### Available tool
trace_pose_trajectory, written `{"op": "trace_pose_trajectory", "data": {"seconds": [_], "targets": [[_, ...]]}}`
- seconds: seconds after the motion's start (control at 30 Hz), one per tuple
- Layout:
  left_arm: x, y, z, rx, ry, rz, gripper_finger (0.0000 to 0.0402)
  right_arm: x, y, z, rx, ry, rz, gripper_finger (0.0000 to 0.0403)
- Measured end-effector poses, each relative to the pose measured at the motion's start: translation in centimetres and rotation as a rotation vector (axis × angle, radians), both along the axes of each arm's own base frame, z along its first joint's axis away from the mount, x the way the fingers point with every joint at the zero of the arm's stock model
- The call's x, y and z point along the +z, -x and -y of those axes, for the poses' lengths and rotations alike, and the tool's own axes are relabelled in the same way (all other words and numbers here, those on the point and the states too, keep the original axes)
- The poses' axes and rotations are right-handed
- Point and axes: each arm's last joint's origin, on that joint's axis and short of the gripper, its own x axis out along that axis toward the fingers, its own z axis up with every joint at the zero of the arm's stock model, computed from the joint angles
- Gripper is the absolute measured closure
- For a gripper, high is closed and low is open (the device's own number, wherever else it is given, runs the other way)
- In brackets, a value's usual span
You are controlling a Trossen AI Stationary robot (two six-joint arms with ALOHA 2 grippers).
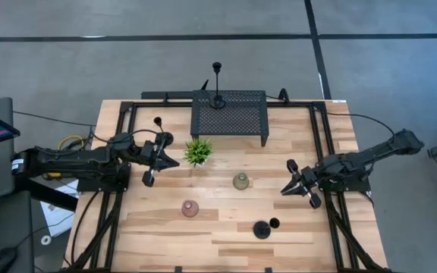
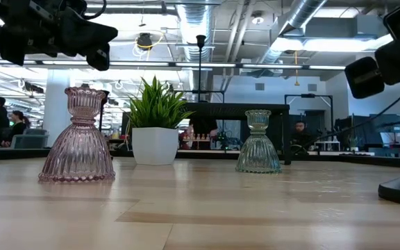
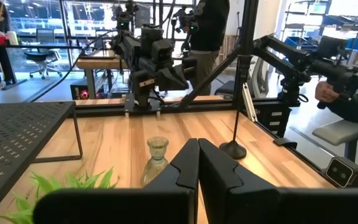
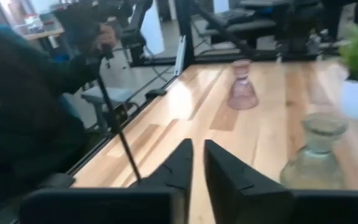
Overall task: Pick & Place candle stick holders
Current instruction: Put the bottom black candle holder on the shelf
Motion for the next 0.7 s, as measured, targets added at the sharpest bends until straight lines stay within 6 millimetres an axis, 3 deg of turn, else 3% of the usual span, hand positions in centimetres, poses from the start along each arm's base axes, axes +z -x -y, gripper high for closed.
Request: {"op": "trace_pose_trajectory", "data": {"seconds": [0.33, 0.47, 0.7], "targets": [[0.2, 0.0, 0.0, 0.0, -0.004, 0.024, 0.0396, 0.0, -0.7, -1.4, 0.05, -0.015, 0.006, 0.0239], [0.3, 0.0, 0.0, 0.0, -0.005, 0.026, 0.0396, 0.3, -1.1, -1.9, 0.023, -0.023, 0.039, 0.0222], [0.3, 0.0, 0.0, 0.0, -0.005, 0.027, 0.0395, 0.3, -2.5, -3.2, 0.025, 0.02, -0.056, 0.0228]]}}
